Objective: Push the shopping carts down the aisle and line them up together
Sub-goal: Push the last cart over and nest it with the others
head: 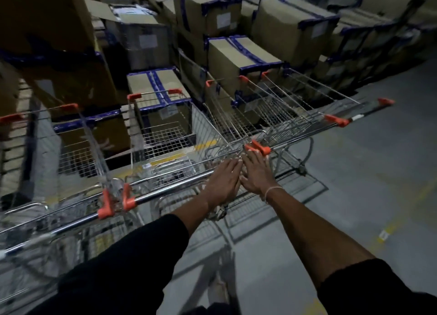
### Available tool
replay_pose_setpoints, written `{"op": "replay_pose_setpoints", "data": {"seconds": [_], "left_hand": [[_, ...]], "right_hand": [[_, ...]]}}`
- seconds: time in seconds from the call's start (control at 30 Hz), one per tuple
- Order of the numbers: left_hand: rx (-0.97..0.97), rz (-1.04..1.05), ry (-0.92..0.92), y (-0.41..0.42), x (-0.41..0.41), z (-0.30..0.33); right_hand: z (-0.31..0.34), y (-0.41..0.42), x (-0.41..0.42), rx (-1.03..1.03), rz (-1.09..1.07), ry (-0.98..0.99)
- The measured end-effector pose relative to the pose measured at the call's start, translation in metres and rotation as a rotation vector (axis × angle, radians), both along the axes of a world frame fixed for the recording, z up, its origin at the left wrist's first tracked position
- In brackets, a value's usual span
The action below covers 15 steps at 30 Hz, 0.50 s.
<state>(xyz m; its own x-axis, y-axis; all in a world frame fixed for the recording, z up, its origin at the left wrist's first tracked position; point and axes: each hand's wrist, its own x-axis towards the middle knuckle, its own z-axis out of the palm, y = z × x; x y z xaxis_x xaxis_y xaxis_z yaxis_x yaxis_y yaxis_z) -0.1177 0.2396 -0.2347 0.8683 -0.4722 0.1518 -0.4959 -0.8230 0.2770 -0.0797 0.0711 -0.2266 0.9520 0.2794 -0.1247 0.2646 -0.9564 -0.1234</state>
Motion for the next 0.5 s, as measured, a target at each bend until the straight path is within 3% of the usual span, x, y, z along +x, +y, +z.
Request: {"op": "replay_pose_setpoints", "data": {"seconds": [0.23, 0.5], "left_hand": [[0.018, 0.017, 0.007, -0.066, 0.080, -0.004], [0.128, 0.048, 0.048, -0.094, 0.121, -0.020]], "right_hand": [[-0.007, -0.069, 0.082, 0.060, -0.013, 0.067], [-0.007, -0.082, 0.134, -0.167, 0.146, 0.114]]}}
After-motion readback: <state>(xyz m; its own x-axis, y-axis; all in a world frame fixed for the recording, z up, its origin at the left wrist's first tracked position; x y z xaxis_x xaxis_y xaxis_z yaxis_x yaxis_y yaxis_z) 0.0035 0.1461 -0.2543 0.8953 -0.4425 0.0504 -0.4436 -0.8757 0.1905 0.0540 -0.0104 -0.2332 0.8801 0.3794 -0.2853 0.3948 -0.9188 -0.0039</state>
